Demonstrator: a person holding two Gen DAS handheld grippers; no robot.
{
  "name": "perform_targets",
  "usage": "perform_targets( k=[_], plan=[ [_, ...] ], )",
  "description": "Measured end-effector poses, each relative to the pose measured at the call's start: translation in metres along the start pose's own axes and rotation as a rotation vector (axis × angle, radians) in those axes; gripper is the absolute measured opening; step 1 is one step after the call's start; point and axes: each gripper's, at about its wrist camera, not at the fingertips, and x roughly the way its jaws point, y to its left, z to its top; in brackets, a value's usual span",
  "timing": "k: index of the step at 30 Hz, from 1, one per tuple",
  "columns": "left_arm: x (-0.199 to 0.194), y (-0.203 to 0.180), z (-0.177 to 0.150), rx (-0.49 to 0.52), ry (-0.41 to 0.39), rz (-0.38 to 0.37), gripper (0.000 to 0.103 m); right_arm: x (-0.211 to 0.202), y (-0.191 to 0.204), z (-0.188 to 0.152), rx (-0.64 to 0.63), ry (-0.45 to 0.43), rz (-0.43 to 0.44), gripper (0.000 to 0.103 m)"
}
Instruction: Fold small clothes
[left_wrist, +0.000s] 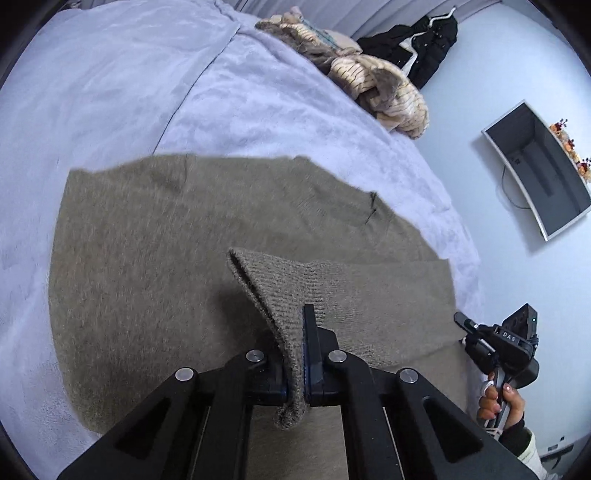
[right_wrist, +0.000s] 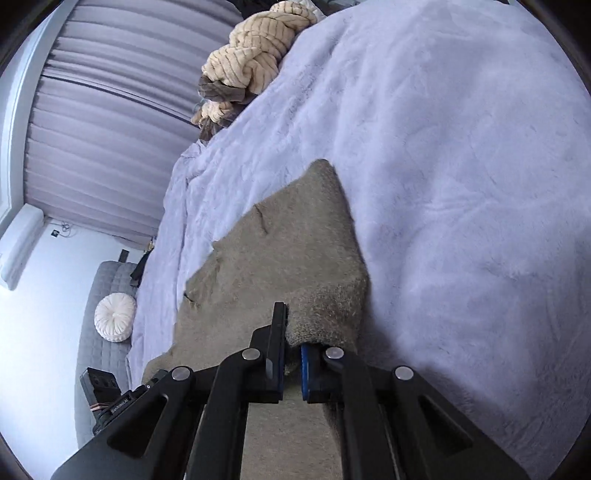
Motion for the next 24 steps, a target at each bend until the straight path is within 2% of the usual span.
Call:
perform_targets(
  k=[2,5,7,8,9,10,11,12,13,14,17,19,21,22,23,24],
  plan=[
    [0.013,0.013,-0.012,-0.028,0.032,0.015,0.006,0.006,-0.015,-0.002,-0.016,0.019,-0.029,0.004],
    [0.008,0.022,-0.019,-0.085,0.003,-0.016,0.007,0.005,-0.018,-0.002,-0.028,0.016,-0.019,0.004],
    [0.0,0.019,-0.019,-0.074,-0.002,0.034,0.007,0.002,-0.012,0.0,-0.046,0.029,-0.042,0.006],
    [-0.006,0.017,-0.02,-0.053,-0.008,0.072,0.007,0.001,-0.009,0.0,-0.055,0.042,-0.042,0.011],
    [-0.01,0.016,-0.021,-0.036,-0.014,0.104,0.012,-0.001,-0.007,0.0,-0.061,0.065,-0.034,0.012],
    [-0.015,0.016,-0.022,-0.02,-0.021,0.148,0.03,-0.004,-0.005,-0.001,-0.063,0.092,-0.017,0.02],
    [-0.022,0.015,-0.025,-0.003,-0.038,0.19,0.038,-0.009,-0.005,-0.003,-0.061,0.113,0.014,0.037],
    [-0.029,0.013,-0.027,0.017,-0.064,0.21,0.053,-0.017,-0.005,-0.004,-0.062,0.117,0.056,0.047],
    [-0.035,0.012,-0.028,0.029,-0.084,0.214,0.054,-0.027,-0.005,-0.005,-0.073,0.097,0.09,0.063],
    [-0.04,0.012,-0.028,0.036,-0.094,0.208,0.054,-0.037,-0.005,-0.005,-0.085,0.069,0.098,0.066],
    [-0.048,0.006,-0.022,0.027,-0.123,0.19,0.054,-0.048,-0.013,0.011,-0.057,0.005,0.073,0.066],
    [-0.047,-0.002,-0.019,0.038,-0.134,0.196,0.054,-0.039,-0.022,0.021,0.004,0.015,0.082,0.066],
    [-0.039,-0.01,-0.017,0.058,-0.13,0.226,0.054,-0.02,-0.023,0.027,0.019,0.062,0.075,0.063],
    [-0.034,-0.014,-0.017,0.069,-0.122,0.246,0.054,-0.01,-0.02,0.027,0.018,0.092,0.058,0.055],
    [-0.029,-0.017,-0.018,0.078,-0.116,0.258,0.054,-0.002,-0.016,0.026,0.007,0.119,0.039,0.031],
    [-0.024,-0.018,-0.019,0.085,-0.11,0.27,0.054,0.005,-0.008,0.024,-0.033,0.146,-0.007,0.016]
  ],
)
